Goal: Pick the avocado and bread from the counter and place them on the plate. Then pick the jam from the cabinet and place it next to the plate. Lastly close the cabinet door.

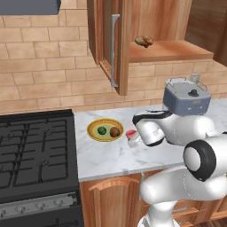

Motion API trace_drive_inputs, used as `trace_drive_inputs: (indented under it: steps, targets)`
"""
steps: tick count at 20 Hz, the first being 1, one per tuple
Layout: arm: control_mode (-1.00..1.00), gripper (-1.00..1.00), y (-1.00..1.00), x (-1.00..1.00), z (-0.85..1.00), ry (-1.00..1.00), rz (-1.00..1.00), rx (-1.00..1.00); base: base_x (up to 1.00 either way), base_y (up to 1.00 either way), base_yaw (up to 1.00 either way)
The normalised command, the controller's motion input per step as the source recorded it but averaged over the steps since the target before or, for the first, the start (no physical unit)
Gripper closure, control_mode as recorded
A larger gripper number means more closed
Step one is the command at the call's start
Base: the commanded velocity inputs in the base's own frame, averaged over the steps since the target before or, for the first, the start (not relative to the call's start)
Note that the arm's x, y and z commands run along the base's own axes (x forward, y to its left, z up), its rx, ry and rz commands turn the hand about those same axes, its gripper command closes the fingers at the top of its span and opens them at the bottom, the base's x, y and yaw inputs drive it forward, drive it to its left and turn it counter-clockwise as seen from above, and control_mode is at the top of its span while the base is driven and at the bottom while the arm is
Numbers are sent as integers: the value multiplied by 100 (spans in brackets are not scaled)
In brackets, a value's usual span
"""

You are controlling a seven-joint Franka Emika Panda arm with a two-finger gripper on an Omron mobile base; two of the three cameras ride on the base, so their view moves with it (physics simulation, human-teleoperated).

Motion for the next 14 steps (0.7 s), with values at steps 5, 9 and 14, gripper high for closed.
trace_drive_inputs:
  steps: [5, 9, 14]
  targets:
    - [-100, 100, 0, 2, -17, -3, 1, 0, 0, 0, 0]
    - [-100, 100, 0, 0, -16, -2, 2, 0, 0, 0, 0]
    - [-100, 100, 0, 1, -16, -1, 2, 0, 0, 0, 0]
